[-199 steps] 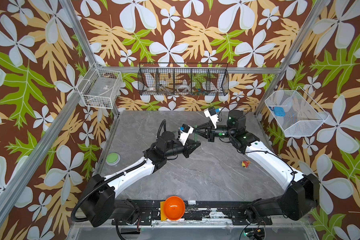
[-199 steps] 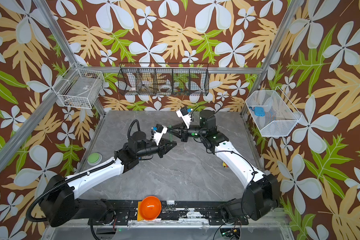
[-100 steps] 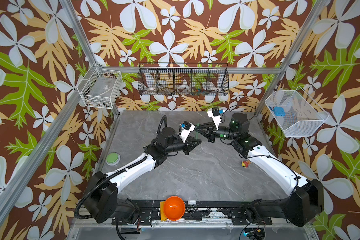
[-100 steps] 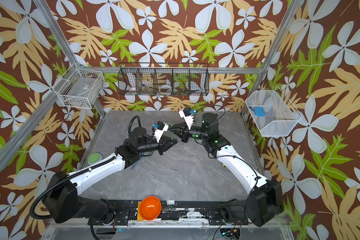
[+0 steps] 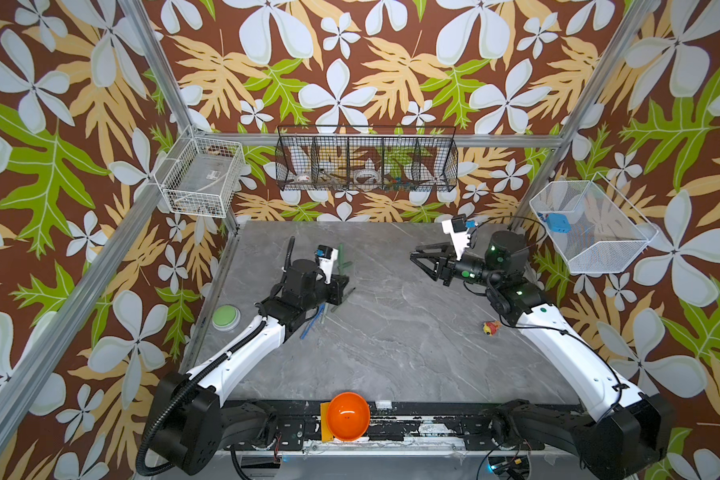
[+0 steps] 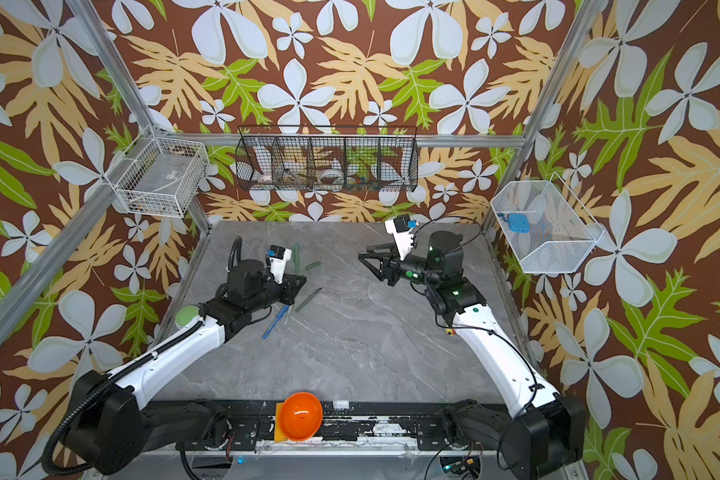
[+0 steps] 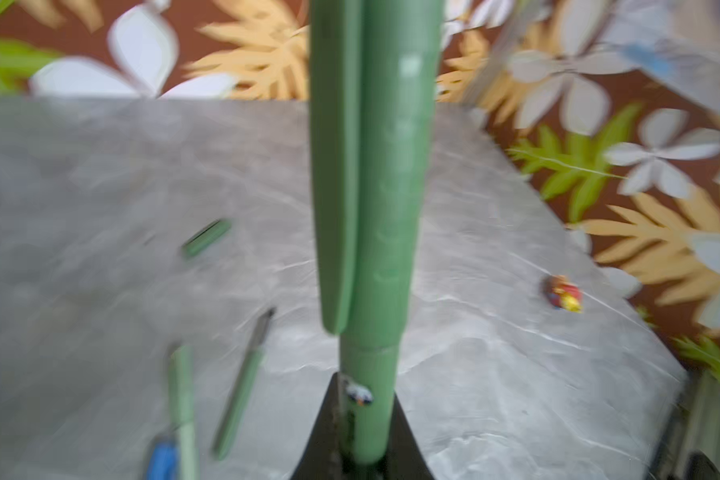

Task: Insert the pens into the pen caps
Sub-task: 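Lower the capped green pen onto the table and open the left gripper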

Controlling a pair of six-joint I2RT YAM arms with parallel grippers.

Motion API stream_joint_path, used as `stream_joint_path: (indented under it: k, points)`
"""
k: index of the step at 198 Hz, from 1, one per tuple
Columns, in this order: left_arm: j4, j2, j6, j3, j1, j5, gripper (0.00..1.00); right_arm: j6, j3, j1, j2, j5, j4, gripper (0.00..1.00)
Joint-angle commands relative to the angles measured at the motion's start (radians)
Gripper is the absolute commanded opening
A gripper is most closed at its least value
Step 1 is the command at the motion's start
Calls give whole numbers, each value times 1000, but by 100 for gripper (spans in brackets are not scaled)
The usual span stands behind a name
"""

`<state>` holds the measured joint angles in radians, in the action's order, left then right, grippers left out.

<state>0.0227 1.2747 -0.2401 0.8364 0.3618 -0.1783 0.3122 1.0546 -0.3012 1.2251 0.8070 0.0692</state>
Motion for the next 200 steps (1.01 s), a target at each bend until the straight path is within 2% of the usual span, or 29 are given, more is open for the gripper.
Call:
stream_joint_path:
  k: [1,57,139,200]
  points:
    - [245,44,-50,8,-61,190,0,11,-34,-1,16,-5,19,46]
    - [292,176,-89,-11,-81,286,0,17,-57,0,94,31,67,48]
    - [317,336,-64,7,-104,335,1,60,-77,0,160,64,152,48]
    - [311,357,-72,4,-105,383,29,77,-88,-1,164,66,179,49]
